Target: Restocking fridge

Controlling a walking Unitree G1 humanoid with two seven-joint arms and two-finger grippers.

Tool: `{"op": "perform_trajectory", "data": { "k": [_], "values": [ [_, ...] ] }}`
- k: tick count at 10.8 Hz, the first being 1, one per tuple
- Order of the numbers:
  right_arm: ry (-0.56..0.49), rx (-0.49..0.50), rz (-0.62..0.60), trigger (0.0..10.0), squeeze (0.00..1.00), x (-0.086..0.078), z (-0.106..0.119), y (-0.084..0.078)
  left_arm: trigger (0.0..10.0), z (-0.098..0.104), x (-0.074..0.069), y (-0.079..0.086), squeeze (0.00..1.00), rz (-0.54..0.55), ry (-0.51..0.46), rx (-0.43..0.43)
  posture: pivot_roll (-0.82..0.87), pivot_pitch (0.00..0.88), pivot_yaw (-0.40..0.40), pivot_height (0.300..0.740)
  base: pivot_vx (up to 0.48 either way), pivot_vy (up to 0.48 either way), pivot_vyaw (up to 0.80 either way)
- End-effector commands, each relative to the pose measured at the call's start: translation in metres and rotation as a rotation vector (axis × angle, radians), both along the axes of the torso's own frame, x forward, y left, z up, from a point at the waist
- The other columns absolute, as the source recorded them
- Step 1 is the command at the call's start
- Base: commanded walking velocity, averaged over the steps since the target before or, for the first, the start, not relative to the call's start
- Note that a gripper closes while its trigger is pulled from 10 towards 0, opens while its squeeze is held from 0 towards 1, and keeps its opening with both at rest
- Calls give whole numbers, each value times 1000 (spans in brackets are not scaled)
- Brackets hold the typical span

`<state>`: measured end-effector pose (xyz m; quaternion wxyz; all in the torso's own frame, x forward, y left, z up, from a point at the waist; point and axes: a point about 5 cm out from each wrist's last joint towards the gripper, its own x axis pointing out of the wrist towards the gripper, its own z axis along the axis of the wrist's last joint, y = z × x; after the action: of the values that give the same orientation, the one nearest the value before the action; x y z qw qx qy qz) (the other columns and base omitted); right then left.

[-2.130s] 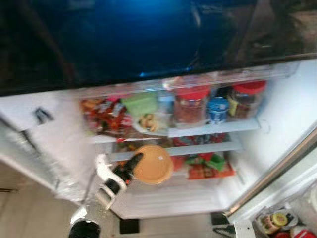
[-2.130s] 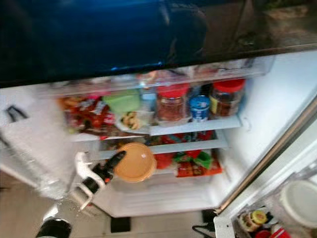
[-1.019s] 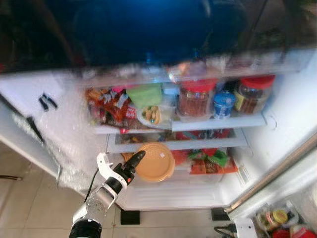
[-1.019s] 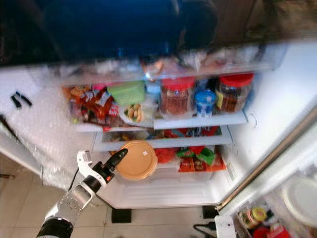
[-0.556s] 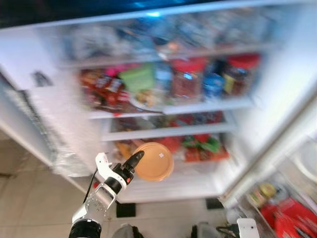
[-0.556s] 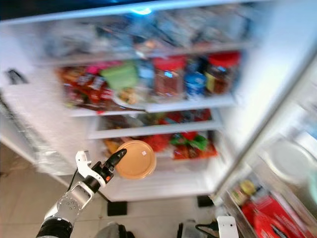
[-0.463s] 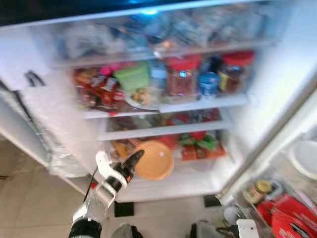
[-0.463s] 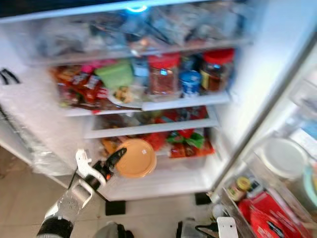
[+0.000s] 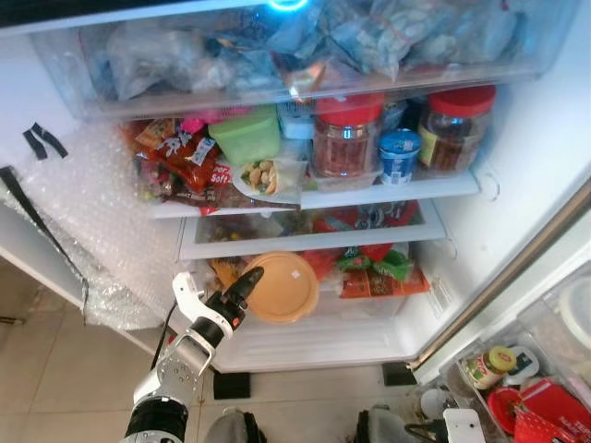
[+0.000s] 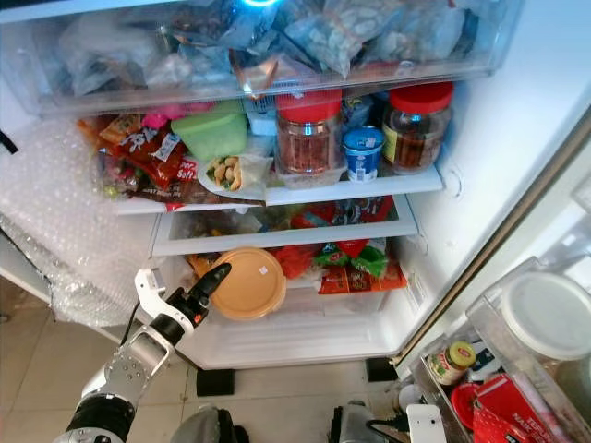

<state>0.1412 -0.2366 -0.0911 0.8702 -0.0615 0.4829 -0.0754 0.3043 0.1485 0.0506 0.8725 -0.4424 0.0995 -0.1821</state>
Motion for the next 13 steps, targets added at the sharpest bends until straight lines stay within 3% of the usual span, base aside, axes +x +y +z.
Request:
{"op": "perform_trajectory", "data": {
  "k": [1,5,13],
  "values": [
    [15,20,8,10000,0,-5,-4,7,10000,-2,-2,4,0,11,9,4,-114,110,96,645,0,0,0],
    [22,21,10,10000,0,-5,-4,7,10000,3,3,2,0,25,-13,7,-116,110,96,645,0,0,0],
    [26,27,13,10000,0,-5,-4,8,10000,6,6,-1,0,23,-29,-5,-114,106,96,645,291,0,0]
  ]
}}
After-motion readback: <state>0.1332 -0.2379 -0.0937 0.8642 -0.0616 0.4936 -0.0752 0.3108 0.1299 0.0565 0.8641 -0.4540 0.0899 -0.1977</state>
